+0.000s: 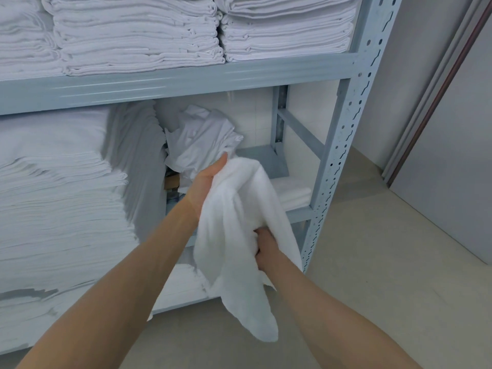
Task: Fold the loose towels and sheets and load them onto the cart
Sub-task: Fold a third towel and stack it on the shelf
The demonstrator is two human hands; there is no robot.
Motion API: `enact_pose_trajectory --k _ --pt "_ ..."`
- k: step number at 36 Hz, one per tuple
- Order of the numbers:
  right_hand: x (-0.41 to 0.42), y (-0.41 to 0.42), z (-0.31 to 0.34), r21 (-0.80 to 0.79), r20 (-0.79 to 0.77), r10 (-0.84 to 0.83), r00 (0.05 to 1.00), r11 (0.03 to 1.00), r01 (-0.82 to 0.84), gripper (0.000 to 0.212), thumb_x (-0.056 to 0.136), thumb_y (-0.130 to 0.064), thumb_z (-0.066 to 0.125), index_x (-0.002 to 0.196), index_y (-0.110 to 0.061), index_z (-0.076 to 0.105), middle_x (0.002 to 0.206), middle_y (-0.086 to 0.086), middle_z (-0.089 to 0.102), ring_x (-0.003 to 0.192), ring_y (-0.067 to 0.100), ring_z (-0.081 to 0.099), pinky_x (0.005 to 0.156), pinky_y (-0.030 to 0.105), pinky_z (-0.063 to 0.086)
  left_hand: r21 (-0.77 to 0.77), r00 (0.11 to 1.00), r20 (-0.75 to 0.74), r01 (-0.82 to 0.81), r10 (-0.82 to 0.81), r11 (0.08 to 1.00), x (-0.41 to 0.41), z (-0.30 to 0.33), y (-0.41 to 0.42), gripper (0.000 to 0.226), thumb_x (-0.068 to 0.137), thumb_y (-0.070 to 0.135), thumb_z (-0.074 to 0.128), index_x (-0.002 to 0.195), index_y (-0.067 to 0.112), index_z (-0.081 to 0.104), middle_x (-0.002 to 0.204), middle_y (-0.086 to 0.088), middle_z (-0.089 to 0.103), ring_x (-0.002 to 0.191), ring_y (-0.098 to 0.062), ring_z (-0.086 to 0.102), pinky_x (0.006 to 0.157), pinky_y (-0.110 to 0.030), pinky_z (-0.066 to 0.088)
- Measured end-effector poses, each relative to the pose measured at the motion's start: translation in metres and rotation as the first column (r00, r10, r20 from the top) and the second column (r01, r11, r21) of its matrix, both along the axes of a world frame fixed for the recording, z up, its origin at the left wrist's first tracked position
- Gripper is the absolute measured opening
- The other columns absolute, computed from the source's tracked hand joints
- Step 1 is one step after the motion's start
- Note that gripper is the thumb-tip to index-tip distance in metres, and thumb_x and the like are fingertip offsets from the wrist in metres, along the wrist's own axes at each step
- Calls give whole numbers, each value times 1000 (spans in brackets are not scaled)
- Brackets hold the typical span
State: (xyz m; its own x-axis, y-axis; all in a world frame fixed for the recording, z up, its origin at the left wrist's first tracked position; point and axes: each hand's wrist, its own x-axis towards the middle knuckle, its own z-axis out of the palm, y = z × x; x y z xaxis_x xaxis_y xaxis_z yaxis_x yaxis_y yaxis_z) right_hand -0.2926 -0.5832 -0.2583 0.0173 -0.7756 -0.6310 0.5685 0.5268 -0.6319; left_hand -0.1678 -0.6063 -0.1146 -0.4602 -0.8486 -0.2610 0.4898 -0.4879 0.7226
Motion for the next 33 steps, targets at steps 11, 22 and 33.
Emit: enact_pose_trajectory --k 11,22,33 --pt "-74 -13 30 16 -439 210 874 974 -226 31 88 5 54 117 5 66 116 27 67 99 36 66 95 54 52 -129 863 418 -252 283 959 25 -48 -20 28 98 34 60 114 13 70 113 -7 74 105 -24 70 72 -31 57" --pt "-172 -1 27 -173 366 -180 913 951 256 51 82 -37 59 124 -9 62 121 14 69 107 29 66 95 41 48 -91 803 292 -518 520 851 42 -36 -34 46 99 40 58 132 8 58 122 -10 69 109 -27 68 89 -41 57" --pt "-208 -12 41 -108 280 -422 862 878 465 26 98 -32 49 77 -17 49 65 6 64 68 24 65 84 39 54 -181 694 349 -609 629 772 71 -42 -32 22 101 25 58 105 6 66 95 -7 69 79 -19 68 71 -34 59"
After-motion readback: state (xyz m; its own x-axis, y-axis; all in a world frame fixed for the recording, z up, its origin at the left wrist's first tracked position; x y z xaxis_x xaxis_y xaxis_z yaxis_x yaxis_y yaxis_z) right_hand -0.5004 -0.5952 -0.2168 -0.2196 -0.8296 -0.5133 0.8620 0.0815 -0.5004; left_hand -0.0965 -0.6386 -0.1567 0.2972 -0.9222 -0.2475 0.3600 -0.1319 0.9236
